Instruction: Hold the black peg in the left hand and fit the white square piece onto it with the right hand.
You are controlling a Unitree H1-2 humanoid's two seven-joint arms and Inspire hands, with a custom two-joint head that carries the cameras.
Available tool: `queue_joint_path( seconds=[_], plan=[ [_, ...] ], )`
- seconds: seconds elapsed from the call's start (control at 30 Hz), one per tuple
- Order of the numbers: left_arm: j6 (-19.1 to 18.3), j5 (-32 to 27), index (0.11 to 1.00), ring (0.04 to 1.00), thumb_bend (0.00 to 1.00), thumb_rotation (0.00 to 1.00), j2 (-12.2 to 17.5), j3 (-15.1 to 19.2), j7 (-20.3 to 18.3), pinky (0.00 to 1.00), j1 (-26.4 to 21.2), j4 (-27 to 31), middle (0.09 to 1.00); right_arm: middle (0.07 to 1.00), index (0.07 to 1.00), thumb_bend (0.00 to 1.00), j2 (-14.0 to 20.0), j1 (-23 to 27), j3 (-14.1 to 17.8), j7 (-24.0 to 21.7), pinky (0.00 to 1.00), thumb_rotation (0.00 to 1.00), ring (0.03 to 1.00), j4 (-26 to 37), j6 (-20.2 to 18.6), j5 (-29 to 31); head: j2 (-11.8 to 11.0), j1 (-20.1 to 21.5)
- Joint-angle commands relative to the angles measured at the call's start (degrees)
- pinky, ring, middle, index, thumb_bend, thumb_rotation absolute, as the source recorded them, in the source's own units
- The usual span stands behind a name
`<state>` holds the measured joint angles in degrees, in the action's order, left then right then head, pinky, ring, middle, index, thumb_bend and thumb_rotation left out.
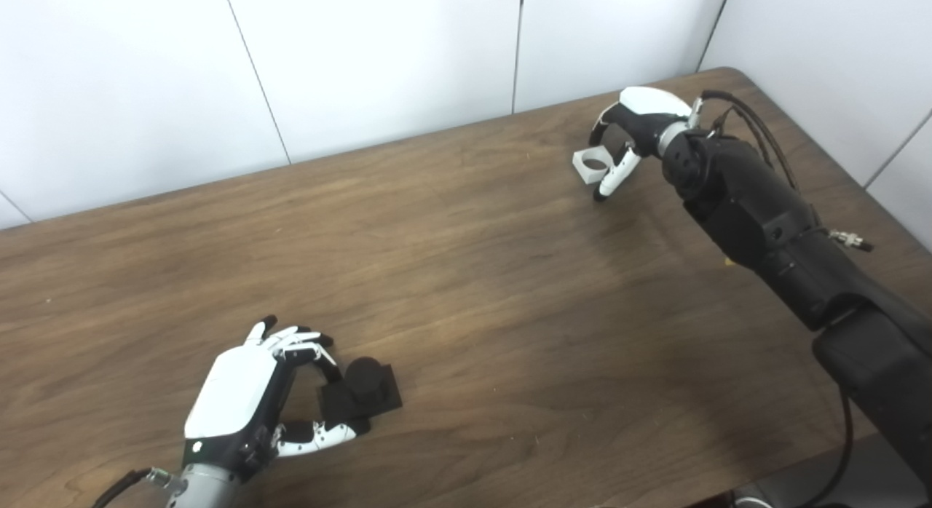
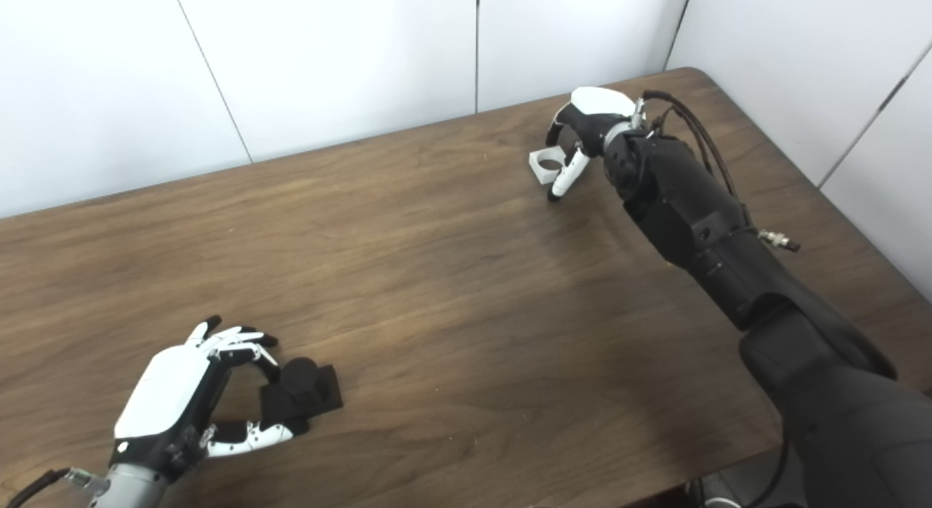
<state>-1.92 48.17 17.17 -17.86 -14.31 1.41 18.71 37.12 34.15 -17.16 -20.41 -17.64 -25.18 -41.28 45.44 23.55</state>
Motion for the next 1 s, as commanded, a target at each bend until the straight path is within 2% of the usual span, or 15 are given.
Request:
queue_joint_path(
  seconds=[0.0,0.17,0.2,0.27,0.43,0.57,0.6,0.7,0.77,0.8,0.97],
  plan=[
    [-0.3,0.8,0.487,0.855,0.52,0.05,0.6,0.2,-0.5,1.0,0.8,0.9,0.763,0.874,0.652,0.82,1.8,2.9,0.4,0.2,0.9,0.17,0.957,0.6,0.5,-0.8,0.1,0.2],
    [-0.4,1.1,0.487,0.855,0.52,0.05,0.5,0.1,-0.5,1.0,0.8,0.9,0.763,0.873,0.613,0.82,1.5,2.8,0.5,-0.4,0.89,0.15,0.959,0.6,-0.1,-0.3,0.1,0.0],
    [-0.3,1.1,0.487,0.855,0.52,0.05,0.5,0.1,-0.5,1.0,0.7,0.9,0.763,0.867,0.553,0.67,1.3,2.6,0.7,-0.5,0.9,0.15,0.957,0.7,-0.3,0.0,0.1,0.0],
    [-0.2,1.1,0.487,0.853,0.52,0.05,0.5,0.1,-0.2,1.0,0.8,0.7,0.762,0.852,0.503,0.56,1.1,2.5,0.7,-0.4,0.89,0.14,0.943,0.6,-0.5,0.2,0.1,0.0],
    [-0.2,1.0,0.487,0.855,0.52,0.05,0.4,0.1,-0.2,1.0,0.8,0.8,0.762,0.807,0.486,0.53,1.1,2.3,0.3,-1.3,0.86,0.14,0.9,0.5,-1.4,-0.4,0.2,0.0],
    [-0.3,0.7,0.487,0.858,0.52,0.04,0.3,0.2,-0.3,1.0,0.8,0.8,0.763,0.808,0.484,0.53,1.3,2.1,0.0,-2.9,0.85,0.13,0.887,1.0,-1.6,-1.1,0.3,0.0],
    [-0.3,0.8,0.487,0.858,0.52,0.04,0.3,0.2,-0.2,1.0,0.8,0.8,0.763,0.8,0.484,0.52,1.5,2.0,0.0,-3.2,0.84,0.13,0.878,1.1,-1.5,-0.9,0.3,0.0],
    [-0.5,1.2,0.487,0.859,0.52,0.05,0.2,0.1,-0.4,1.0,0.7,0.8,0.764,0.741,0.485,0.52,1.7,1.7,0.0,-4.0,0.67,0.13,0.775,1.1,-1.5,-0.7,0.3,-0.3],
    [-0.6,1.3,0.487,0.861,0.52,0.05,0.1,0.1,-0.4,1.0,0.7,0.8,0.766,0.711,0.486,0.52,1.9,1.3,0.2,-4.1,0.59,0.13,0.722,1.3,-1.3,-0.5,0.3,-0.7],
    [-0.5,1.2,0.487,0.86,0.52,0.05,0.1,0.1,-0.3,1.0,0.7,0.7,0.765,0.704,0.487,0.52,1.9,1.0,0.4,-3.8,0.59,0.13,0.708,1.2,-1.0,-0.1,0.3,-0.9],
    [-0.6,1.2,0.487,0.866,0.52,0.05,-0.3,-0.1,-0.4,1.0,0.8,0.7,0.765,0.772,0.486,0.52,2.2,-0.6,1.2,-3.4,0.76,0.13,0.808,2.3,-0.2,1.0,0.4,-2.3]
  ],
)
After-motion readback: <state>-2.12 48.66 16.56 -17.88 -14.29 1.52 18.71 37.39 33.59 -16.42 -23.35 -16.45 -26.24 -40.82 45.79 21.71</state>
